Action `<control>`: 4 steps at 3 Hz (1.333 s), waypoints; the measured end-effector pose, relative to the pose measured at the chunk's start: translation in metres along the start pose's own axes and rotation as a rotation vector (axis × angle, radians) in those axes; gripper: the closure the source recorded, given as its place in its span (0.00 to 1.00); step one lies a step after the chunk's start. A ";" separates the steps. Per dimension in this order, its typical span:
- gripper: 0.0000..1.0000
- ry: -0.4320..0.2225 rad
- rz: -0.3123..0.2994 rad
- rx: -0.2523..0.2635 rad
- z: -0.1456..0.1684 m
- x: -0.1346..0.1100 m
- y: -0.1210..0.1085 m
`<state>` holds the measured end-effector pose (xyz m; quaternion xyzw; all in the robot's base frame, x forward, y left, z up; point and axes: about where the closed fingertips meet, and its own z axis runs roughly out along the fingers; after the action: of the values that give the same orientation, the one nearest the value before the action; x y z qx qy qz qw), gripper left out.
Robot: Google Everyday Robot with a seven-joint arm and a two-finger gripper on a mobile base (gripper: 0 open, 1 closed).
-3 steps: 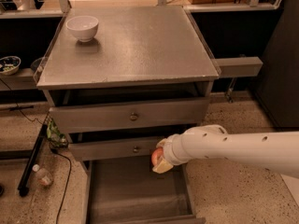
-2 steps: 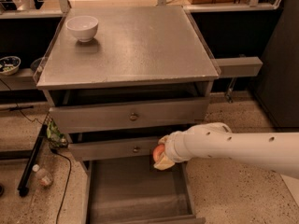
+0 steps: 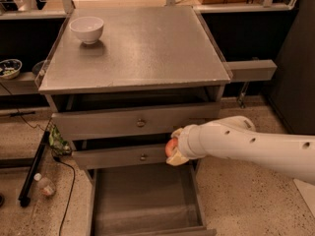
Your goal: Pick apple from bottom drawer and place on counter
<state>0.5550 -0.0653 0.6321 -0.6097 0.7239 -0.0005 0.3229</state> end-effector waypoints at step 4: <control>1.00 0.002 -0.048 0.053 -0.077 -0.028 -0.048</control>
Offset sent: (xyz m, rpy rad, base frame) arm 0.0136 -0.0141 0.0379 -0.0332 -0.0684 -0.0302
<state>0.5625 -0.0833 0.7253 -0.6183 0.7090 -0.0280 0.3379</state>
